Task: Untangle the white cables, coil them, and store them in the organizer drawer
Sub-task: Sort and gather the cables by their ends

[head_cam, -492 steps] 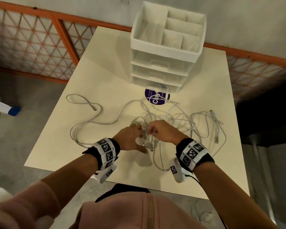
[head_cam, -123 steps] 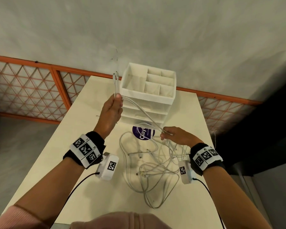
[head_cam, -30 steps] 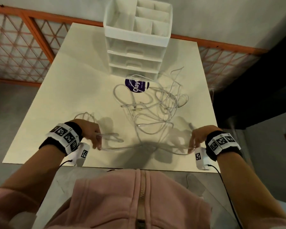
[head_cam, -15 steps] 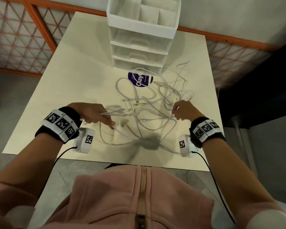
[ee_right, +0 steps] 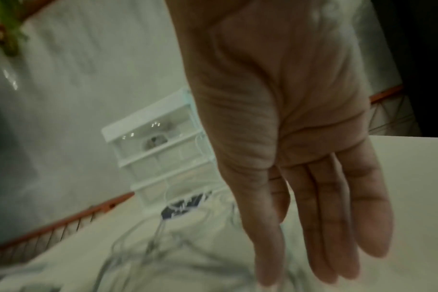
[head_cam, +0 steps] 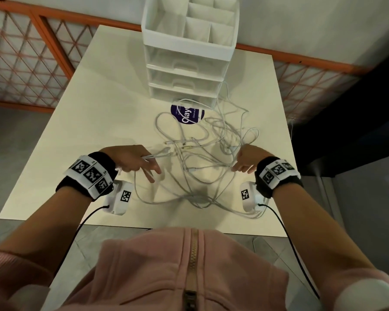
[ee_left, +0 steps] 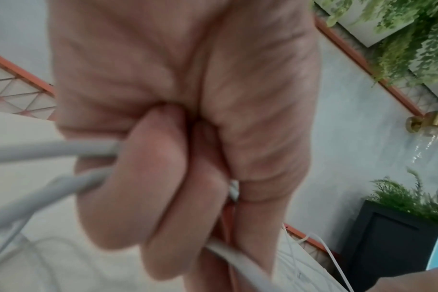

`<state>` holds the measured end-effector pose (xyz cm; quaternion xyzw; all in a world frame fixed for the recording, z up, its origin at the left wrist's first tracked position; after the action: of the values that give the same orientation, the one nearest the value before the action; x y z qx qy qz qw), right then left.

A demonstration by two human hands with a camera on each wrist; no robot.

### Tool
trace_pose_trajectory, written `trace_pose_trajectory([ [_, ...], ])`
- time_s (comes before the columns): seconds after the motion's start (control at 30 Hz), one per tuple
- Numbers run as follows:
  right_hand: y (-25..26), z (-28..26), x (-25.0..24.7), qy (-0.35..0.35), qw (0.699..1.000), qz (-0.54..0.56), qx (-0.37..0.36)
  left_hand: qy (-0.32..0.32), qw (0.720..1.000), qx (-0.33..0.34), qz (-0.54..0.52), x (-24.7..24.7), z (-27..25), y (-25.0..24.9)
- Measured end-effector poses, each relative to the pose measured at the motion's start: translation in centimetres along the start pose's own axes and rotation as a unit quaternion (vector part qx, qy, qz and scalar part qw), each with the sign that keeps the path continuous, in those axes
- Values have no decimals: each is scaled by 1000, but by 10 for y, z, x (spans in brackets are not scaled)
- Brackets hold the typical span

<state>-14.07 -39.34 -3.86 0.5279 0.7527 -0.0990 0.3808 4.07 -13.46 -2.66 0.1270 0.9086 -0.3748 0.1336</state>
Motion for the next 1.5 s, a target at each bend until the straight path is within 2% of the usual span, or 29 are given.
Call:
trace_pose_trajectory([
  [0.07,-2,1,13,2,1000,-12,7,11,1000,-5,21,4,1,2],
  [0.17,-5,1,18,1,999,42,16,23,999,8,23,11,4,10],
  [0.3,2,-6,-14,-18,992,122,-3,-13,998,10,62,6,4,10],
  [0.4,15,-23,-50,-46,972,222,-55,-64,992,17,104,2,3,2],
  [0.6,36,-48,-110,-140,941,235,-199,-104,988,46,106,-7,5,-3],
  [0.7,42,-55,-123,-163,922,251,-245,-163,979,71,96,-11,8,-8],
  [0.77,48,-61,-126,-161,909,271,-272,-231,966,91,69,-17,5,-18],
  [0.83,56,-69,-125,-147,892,305,-299,-275,955,115,-2,-20,2,-29],
  [0.97,95,-89,-111,-94,869,305,-377,-266,922,163,-231,-23,-4,-50],
  [1.1,139,-99,-75,-8,852,284,-439,-249,894,195,-317,-25,-3,-64],
  [1.17,154,-97,-51,34,854,257,-451,-242,868,215,-377,-23,-2,-71],
  [1.23,162,-91,-31,49,870,209,-445,-238,839,232,-430,-24,-3,-76],
  [1.27,163,-87,-25,49,876,192,-439,-240,834,239,-436,-25,-3,-78],
  [1.4,157,-74,-20,58,897,179,-400,-258,843,274,-385,-29,-6,-83],
  [1.5,154,-68,-40,1,904,222,-366,-264,858,297,-326,-28,-7,-88],
])
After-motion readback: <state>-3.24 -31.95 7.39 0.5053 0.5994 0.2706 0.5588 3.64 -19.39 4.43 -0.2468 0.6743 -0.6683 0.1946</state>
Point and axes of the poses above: each hand's wrist, its own z-axis towards the middle knuckle, its own x-axis out of the palm, y = z × x, the point moved 6 cm from there along z, towards the middle knuckle, and after that the axes turned 4 degrees about x, right-handed, at the moved point
